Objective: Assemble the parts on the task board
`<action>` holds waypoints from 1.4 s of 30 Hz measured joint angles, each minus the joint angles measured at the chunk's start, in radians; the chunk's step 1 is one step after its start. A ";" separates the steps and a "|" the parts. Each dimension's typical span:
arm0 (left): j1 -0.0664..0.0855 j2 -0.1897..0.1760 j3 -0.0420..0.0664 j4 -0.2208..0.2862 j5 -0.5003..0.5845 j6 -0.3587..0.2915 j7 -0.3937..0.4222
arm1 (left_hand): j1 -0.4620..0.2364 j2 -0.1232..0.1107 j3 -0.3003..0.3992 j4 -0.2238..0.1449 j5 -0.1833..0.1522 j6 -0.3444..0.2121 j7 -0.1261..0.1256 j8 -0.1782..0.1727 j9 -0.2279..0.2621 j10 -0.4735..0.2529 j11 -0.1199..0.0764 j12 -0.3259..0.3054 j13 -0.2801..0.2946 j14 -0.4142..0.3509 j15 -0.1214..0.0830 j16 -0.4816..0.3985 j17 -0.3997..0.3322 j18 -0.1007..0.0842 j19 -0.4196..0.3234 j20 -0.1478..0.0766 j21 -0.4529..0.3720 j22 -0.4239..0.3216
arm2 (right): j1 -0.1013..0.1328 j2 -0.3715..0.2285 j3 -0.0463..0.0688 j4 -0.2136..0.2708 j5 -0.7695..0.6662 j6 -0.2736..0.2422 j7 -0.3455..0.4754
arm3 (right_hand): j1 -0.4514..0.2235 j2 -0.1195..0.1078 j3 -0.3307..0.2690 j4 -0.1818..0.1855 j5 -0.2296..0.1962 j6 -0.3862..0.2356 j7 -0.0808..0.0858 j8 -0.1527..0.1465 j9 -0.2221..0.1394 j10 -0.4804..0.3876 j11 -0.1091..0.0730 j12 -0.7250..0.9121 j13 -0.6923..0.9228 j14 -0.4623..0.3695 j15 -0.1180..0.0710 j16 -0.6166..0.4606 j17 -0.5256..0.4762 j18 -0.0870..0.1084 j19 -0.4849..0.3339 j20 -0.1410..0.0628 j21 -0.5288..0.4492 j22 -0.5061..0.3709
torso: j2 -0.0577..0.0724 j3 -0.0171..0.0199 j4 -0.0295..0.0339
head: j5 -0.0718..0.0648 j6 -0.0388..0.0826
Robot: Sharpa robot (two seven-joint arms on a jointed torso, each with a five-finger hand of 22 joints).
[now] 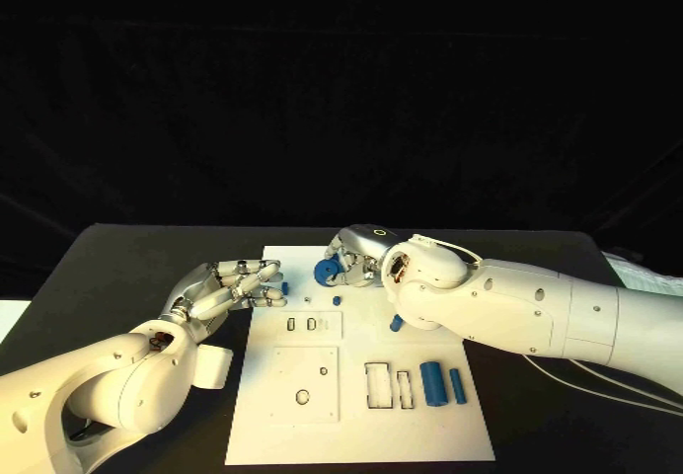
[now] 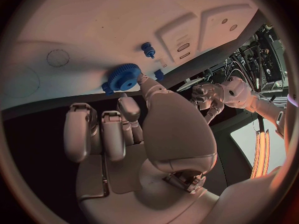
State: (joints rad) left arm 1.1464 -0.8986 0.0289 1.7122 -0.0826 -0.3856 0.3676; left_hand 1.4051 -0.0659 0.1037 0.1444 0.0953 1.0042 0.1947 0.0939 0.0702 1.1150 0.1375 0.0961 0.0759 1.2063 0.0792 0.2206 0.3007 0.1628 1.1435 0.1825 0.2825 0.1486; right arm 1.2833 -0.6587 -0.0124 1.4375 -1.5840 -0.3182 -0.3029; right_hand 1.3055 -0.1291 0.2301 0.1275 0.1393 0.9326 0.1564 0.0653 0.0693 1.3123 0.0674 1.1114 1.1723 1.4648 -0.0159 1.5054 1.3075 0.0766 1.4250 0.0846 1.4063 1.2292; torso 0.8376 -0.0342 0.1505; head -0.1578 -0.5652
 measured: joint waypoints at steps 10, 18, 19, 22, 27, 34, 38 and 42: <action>0.000 -0.005 0.000 0.000 0.000 0.000 0.000 | 0.000 0.000 0.000 0.000 0.000 0.000 0.000 0.000 0.000 0.000 0.000 0.000 0.000 0.000 0.000 0.000 0.000 0.000 0.000 0.000 0.000 0.000 | -0.003 -0.057 0.000 0.038 0.030 -0.025 0.012 | -0.012 0.004 -0.014 0.014 0.020 0.030 -0.011 0.008 0.003 0.031 -0.006 0.053 0.046 0.000 0.000 0.004 0.000 0.000 0.004 0.004 0.007 0.027 | 0.000 0.0012 -0.0022 | 0.005 0.001; 0.000 -0.004 0.000 0.000 0.000 0.000 -0.001 | 0.000 0.000 0.000 0.000 0.000 0.000 0.000 0.000 0.000 0.000 0.000 0.000 0.000 0.000 0.000 0.000 0.000 0.000 0.000 0.000 0.000 0.000 | -0.003 -0.045 0.001 0.036 0.061 -0.016 0.019 | -0.029 0.008 -0.034 0.034 0.035 0.034 -0.008 0.008 0.003 0.031 -0.006 0.053 0.049 0.000 0.000 0.004 0.000 0.000 0.004 0.004 0.007 0.026 | 0.001 0.0011 -0.0010 | 0.003 0.000; 0.000 -0.004 0.000 0.000 -0.001 0.000 -0.001 | 0.000 0.000 0.000 0.000 0.000 0.000 0.000 0.000 0.000 0.000 0.000 -0.001 0.000 0.000 0.000 0.000 0.000 0.000 0.000 0.000 -0.002 0.000 | -0.003 -0.041 0.001 0.033 0.065 -0.013 0.019 | -0.029 0.008 -0.034 0.034 0.035 0.034 -0.008 0.008 0.003 0.031 -0.006 0.053 0.049 0.000 0.000 0.004 0.000 0.000 0.004 0.004 0.007 0.026 | 0.001 0.0007 -0.0004 | 0.002 0.000; 0.000 -0.003 0.000 0.000 -0.001 0.000 -0.001 | 0.000 0.000 0.000 0.000 0.000 0.000 0.000 0.000 0.000 0.000 0.000 -0.007 0.000 0.000 0.000 0.000 0.002 0.000 0.000 0.000 -0.004 0.000 | -0.003 -0.028 0.001 0.020 0.071 -0.002 0.018 | -0.038 0.009 -0.040 0.040 0.041 0.034 -0.008 0.008 0.002 0.031 -0.006 0.053 0.049 0.000 0.000 0.004 0.000 0.000 0.004 0.004 0.007 0.026 | 0.001 0.0000 -0.0004 | 0.002 0.000; 0.000 -0.002 0.000 0.000 -0.001 0.000 -0.001 | 0.000 0.000 0.000 0.000 0.000 0.000 0.000 -0.002 0.000 0.000 0.000 -0.007 0.000 0.000 0.000 0.000 0.002 0.000 0.000 0.000 -0.004 0.000 | -0.003 -0.013 0.000 0.001 0.073 0.010 0.007 | -0.038 0.009 -0.047 0.047 0.057 0.030 -0.004 0.003 0.000 0.031 -0.006 0.053 0.046 0.000 0.000 0.004 0.000 0.000 0.004 0.004 0.007 0.026 | 0.001 -0.0005 0.0002 | 0.003 -0.003; 0.000 0.005 0.000 -0.001 -0.001 0.001 -0.002 | 0.000 0.000 0.000 0.000 0.000 0.000 0.000 -0.004 0.000 0.000 0.000 -0.007 0.000 0.000 0.000 0.000 0.002 0.000 0.000 0.000 -0.004 0.000 | -0.004 -0.012 0.001 0.002 0.068 -0.004 -0.010 | -0.029 0.019 -0.047 0.046 0.093 0.028 -0.003 0.003 0.000 0.031 -0.006 0.053 0.048 0.000 0.000 0.004 0.001 0.000 0.004 0.003 0.007 0.028 | 0.001 -0.0008 0.0003 | 0.003 -0.004; 0.000 0.005 0.000 0.000 -0.001 0.001 -0.003 | 0.000 0.000 0.000 0.000 0.000 0.000 0.000 -0.004 0.000 0.000 0.000 -0.007 0.000 0.000 0.000 0.000 0.002 0.000 0.000 0.000 -0.004 0.000 | -0.007 -0.021 0.000 0.013 0.064 -0.029 -0.012 | -0.028 0.018 -0.045 0.044 0.100 0.028 -0.003 0.003 0.000 0.031 -0.006 0.053 0.050 0.000 0.000 0.004 0.001 0.000 0.004 0.004 0.008 0.029 | 0.001 0.0001 -0.0011 | 0.005 -0.004; 0.000 0.003 0.000 -0.001 -0.001 0.001 -0.003 | 0.000 0.000 0.000 0.000 0.000 0.000 0.000 -0.004 0.000 0.000 0.000 -0.007 0.000 0.000 0.000 0.000 0.002 0.000 0.000 0.000 -0.004 0.000 | -0.009 -0.059 0.000 0.045 0.070 -0.091 0.014 | -0.012 0.018 -0.041 0.035 0.107 0.028 -0.003 0.003 0.000 0.031 -0.005 0.053 0.054 0.000 0.000 0.004 0.000 0.000 0.004 0.003 0.012 0.029 | 0.001 0.0001 -0.0004 | 0.002 -0.003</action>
State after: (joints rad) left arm 1.1464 -0.8953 0.0289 1.7117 -0.0834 -0.3841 0.3644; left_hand 1.4051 -0.0659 0.1038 0.1445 0.0953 1.0041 0.1947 0.0901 0.0704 1.1150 0.1375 0.0892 0.0761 1.2063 0.0792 0.2206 0.3025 0.1628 1.1435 0.1825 0.2787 0.1486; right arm 1.2739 -0.7173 -0.0123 1.4829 -1.5144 -0.4090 -0.2893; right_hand 1.2938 -0.1107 0.1888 0.1630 0.2461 0.9610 0.1535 0.0682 0.0692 1.3429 0.0619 1.1644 1.2258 1.4648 -0.0160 1.5094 1.3080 0.0767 1.4286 0.0880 1.4179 1.2581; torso 0.8382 -0.0341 0.1501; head -0.1553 -0.5680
